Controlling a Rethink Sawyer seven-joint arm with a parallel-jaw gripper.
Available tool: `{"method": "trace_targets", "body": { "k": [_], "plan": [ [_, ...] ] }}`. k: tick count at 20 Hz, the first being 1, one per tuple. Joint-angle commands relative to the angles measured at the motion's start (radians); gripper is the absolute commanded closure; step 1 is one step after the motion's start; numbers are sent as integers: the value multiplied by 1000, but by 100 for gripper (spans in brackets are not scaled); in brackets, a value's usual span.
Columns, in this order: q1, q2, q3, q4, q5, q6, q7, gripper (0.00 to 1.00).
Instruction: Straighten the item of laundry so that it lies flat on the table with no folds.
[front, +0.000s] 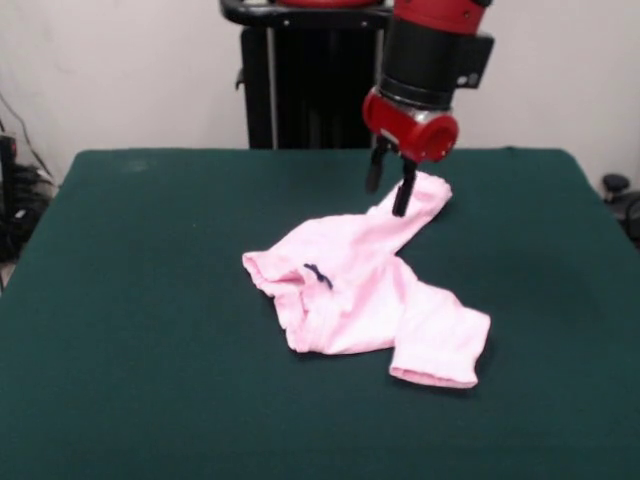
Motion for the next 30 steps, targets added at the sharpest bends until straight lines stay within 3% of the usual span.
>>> {"method": "trace_targets", "body": {
  "k": [1, 7, 10, 15, 18, 30],
  "plan": [
    [-7, 171, 7, -265, 4, 38, 20, 0],
    [-64, 190, 88, -392, -95, 115, -114, 0],
    [-68, 194, 115, -445, -112, 180, -127, 0],
    [-134, 180, 244, -479, -165, 244, -187, 0],
    [-190, 162, 342, -439, -171, 268, -190, 0],
    [-49, 177, 248, -450, -145, 339, 32, 0]
  ]
}}
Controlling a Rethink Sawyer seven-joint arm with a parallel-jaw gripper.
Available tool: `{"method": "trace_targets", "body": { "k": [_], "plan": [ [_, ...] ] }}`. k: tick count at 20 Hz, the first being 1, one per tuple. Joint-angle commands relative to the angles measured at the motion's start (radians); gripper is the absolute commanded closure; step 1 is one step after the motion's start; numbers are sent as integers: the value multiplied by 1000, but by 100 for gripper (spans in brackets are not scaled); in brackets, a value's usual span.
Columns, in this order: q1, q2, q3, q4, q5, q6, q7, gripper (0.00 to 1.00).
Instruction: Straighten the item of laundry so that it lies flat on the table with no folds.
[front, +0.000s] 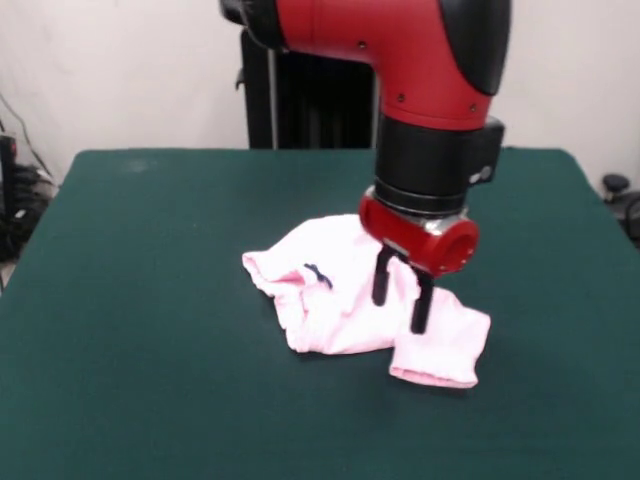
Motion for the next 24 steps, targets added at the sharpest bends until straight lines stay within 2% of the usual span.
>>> {"method": "trace_targets", "body": {
  "k": [1, 6, 11, 16, 20, 24],
  "plan": [
    [99, 28, 88, -25, 0, 139, 45, 0],
    [120, 46, 84, -9, 7, 101, 63, 0],
    [129, 156, 48, -83, -1, 43, 70, 0],
    [186, 302, -85, -224, 11, 70, 144, 0],
    [205, 370, -147, -284, 29, 70, 174, 0],
    [256, 429, -247, -340, 75, 112, 265, 0]
  ]
}}
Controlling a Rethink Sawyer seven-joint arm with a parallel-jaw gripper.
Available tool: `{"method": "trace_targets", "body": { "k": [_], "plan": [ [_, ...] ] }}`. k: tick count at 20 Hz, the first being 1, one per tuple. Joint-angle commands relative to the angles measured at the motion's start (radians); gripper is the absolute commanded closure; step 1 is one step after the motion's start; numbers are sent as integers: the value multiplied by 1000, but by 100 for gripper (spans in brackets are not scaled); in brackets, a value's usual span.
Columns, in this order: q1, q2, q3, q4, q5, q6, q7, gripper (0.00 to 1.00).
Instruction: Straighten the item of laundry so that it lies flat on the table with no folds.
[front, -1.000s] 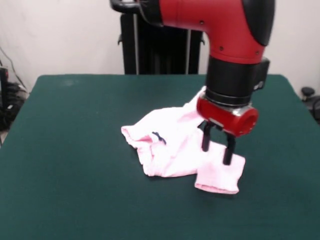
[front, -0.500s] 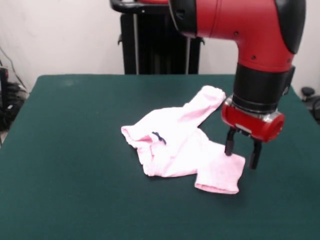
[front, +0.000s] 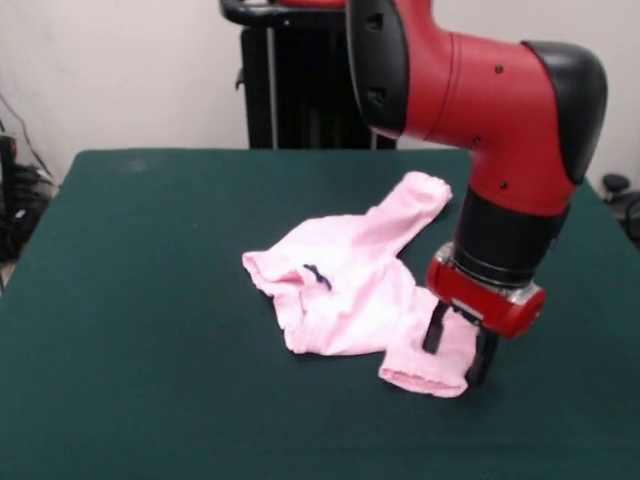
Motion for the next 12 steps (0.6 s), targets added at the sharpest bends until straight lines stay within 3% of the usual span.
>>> {"method": "trace_targets", "body": {
  "k": [1, 2, 3, 6, 8, 12],
  "plan": [
    [79, 211, -138, -133, 75, 83, 289, 0],
    [85, 219, -156, -141, 83, 97, 298, 0],
    [87, 224, -168, -144, 96, 102, 275, 100],
    [67, 196, -132, -122, 104, 109, 240, 100],
    [74, 128, -140, -70, 113, 151, 228, 100],
    [151, 27, -215, 31, 116, 253, 264, 100]
  ]
}}
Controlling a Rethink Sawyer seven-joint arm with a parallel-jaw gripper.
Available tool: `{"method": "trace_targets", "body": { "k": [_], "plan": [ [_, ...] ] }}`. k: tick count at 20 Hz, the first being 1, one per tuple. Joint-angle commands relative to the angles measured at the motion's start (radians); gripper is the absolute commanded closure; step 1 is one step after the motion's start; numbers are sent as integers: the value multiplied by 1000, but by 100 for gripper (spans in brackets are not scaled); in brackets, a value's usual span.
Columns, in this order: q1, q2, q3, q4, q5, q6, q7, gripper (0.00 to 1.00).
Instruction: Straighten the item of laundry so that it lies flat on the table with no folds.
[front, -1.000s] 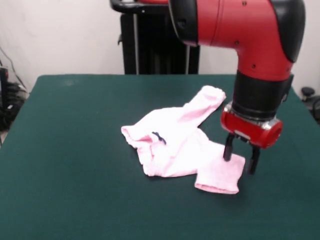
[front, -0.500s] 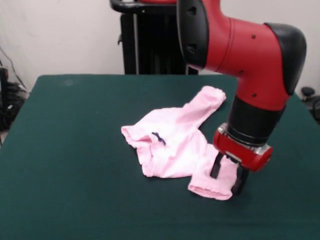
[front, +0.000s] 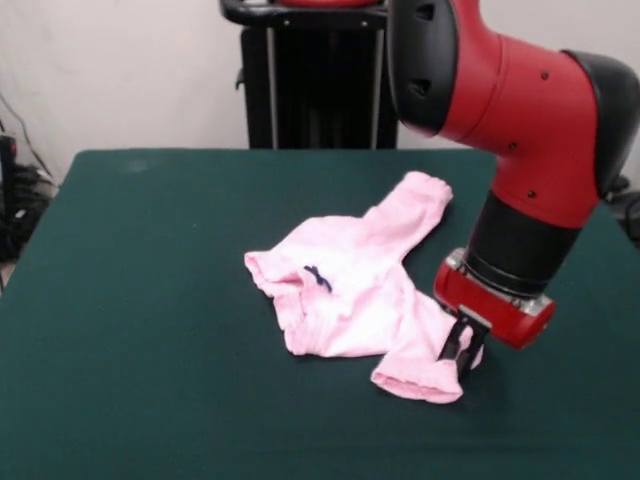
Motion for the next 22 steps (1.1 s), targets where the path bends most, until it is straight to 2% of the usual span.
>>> {"method": "trace_targets", "body": {
  "k": [1, 4, 7, 16, 22],
  "plan": [
    [77, -71, -65, 158, 50, 192, 272, 100],
    [101, -118, -55, 245, 55, 175, 268, 100],
    [159, -90, -101, 289, 70, 126, 352, 100],
    [345, 105, -292, 301, 186, 93, 615, 100],
    [425, 263, -384, 250, 269, 180, 784, 100]
  ]
}}
